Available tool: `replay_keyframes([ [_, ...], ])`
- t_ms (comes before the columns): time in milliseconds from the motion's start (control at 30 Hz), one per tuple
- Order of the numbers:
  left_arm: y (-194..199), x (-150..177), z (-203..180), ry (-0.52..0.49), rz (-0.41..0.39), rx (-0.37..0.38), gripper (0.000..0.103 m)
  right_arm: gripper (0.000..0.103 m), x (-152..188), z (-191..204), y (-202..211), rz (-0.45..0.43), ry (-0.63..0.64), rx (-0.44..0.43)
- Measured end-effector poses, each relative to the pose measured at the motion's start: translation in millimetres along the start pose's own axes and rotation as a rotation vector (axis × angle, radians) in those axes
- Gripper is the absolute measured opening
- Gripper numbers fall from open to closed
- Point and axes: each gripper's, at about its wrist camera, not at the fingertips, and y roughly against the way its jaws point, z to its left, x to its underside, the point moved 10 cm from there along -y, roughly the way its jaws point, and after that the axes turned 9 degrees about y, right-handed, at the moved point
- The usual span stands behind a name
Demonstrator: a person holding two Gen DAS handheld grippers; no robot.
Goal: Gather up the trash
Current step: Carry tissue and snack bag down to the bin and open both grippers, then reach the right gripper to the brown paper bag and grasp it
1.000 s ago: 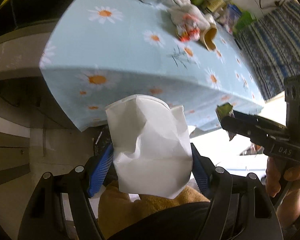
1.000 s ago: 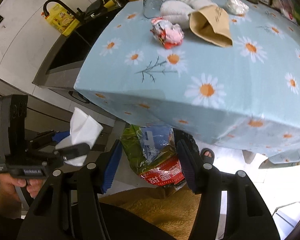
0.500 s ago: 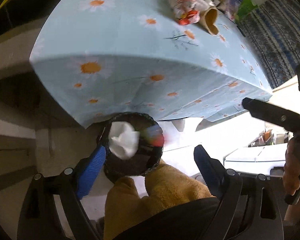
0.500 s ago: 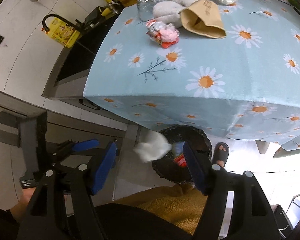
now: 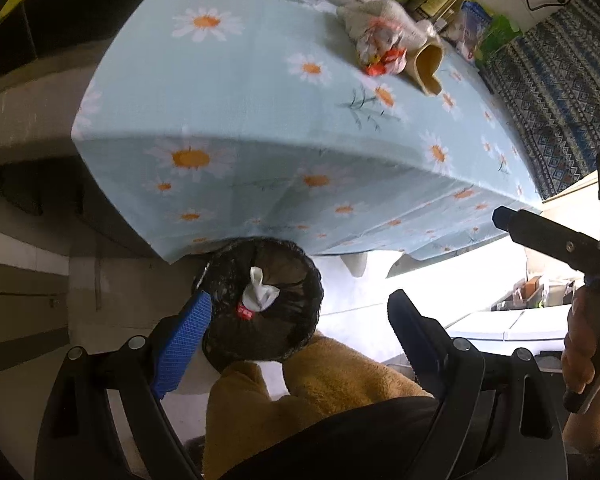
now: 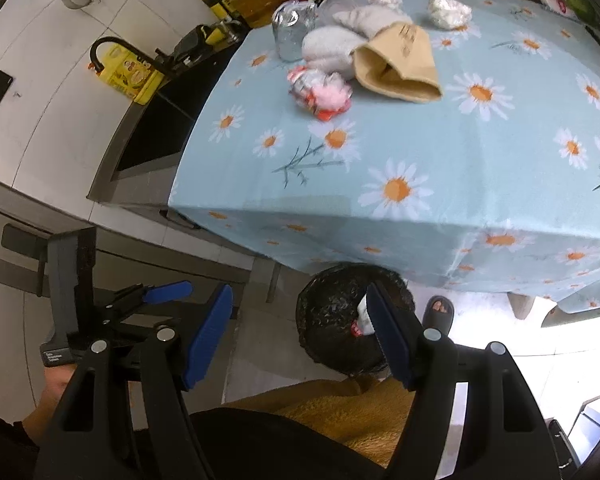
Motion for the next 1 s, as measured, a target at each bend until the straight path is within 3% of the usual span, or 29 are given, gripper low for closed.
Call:
replay_keyframes([
  [500,12,-61,-43,-0.011,-0.091,0.025,0.087,0.069,-63,-64,27,-0.08,-0.001,0.077],
  [733,9,-87,-59,0.0,-0.116,-0.01,0.087,0.07,-89,-90,14,-0.069,-0.016,0.011],
  [867,10,-104,-65,0.052,-0.126,0.019,0.087,0.074,-106,-106,7,-0.053,0.001,-0.009],
  [1000,9,-116,-71,0.076,-0.148,0.002,0.087,0.074,-129,-123,-1,-0.045,-0.014,-0.052],
])
